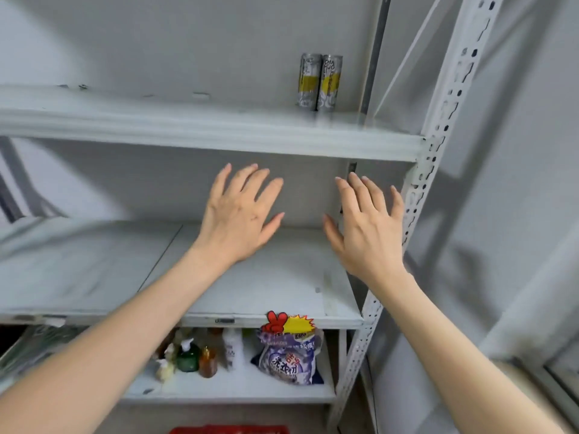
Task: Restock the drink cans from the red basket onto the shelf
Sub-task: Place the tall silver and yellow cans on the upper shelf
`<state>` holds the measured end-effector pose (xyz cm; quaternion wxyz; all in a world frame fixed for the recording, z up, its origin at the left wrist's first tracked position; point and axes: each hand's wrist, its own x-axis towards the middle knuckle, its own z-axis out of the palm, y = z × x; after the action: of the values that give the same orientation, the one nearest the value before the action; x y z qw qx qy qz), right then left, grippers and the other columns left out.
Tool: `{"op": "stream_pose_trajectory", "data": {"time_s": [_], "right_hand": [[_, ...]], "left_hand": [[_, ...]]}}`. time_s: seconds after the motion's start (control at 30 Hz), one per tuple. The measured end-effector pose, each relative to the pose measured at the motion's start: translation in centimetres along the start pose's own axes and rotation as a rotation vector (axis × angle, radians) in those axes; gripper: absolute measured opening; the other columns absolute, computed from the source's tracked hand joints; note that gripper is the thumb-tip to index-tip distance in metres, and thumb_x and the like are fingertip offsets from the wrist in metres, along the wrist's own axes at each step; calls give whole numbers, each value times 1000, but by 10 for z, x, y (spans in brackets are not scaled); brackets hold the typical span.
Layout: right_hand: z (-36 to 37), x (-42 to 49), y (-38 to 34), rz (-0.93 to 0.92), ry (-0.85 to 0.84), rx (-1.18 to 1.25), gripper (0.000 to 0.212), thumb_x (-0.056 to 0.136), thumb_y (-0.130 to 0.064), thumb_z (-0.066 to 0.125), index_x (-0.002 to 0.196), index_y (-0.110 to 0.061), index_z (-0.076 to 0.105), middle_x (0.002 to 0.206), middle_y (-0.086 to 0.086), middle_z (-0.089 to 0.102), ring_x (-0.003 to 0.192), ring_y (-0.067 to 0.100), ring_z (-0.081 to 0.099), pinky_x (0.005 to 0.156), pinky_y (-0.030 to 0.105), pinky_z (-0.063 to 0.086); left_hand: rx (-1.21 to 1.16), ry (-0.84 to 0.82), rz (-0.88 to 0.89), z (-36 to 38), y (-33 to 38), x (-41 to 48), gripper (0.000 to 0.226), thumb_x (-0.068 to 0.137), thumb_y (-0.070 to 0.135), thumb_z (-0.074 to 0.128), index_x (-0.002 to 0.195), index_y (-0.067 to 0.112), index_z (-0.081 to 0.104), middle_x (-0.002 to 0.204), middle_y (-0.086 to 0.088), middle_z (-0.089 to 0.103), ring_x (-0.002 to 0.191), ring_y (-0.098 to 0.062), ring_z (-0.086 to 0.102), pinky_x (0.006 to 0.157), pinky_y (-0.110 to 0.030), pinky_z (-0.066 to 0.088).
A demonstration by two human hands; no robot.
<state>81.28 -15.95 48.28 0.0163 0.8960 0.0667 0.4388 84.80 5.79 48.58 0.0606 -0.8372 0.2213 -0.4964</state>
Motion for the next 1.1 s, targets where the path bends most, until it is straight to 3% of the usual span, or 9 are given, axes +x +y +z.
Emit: {"op": "stream_pose_trajectory", "data": {"time_s": [0.2,0.3,0.67,1.1], "right_hand": [[-23,-102,-40,44,-94,18,56,92,-44,46,137,-11,49,141,11,52,132,29,47,109,55,24],[-31,-153,-63,81,-163,18,57,92,-45,46,137,-12,49,141,12,52,132,29,47,109,56,26],[-49,-316,-138,164,-443,37,59,90,-45,44,139,-13,48,145,11,48,135,30,44,109,57,29],[-21,-441,-166,193,-679,48,60,88,-45,59,137,-12,50,145,12,49,135,30,44,109,58,28]], "left_hand": [[-103,-255,-57,-32,33,-99,54,90,48,43,130,13,56,130,-13,59,126,-32,50,110,-54,33],[-140,-346,-51,-49,46,-151,53,88,46,56,128,12,59,129,-15,60,124,-33,53,107,-56,36],[-267,-565,-53,-83,83,-322,51,82,42,67,124,13,60,128,-13,61,124,-32,53,107,-56,37],[-328,-800,-53,-77,128,-449,51,79,39,69,123,14,62,126,-13,63,123,-32,54,107,-55,37]]}}
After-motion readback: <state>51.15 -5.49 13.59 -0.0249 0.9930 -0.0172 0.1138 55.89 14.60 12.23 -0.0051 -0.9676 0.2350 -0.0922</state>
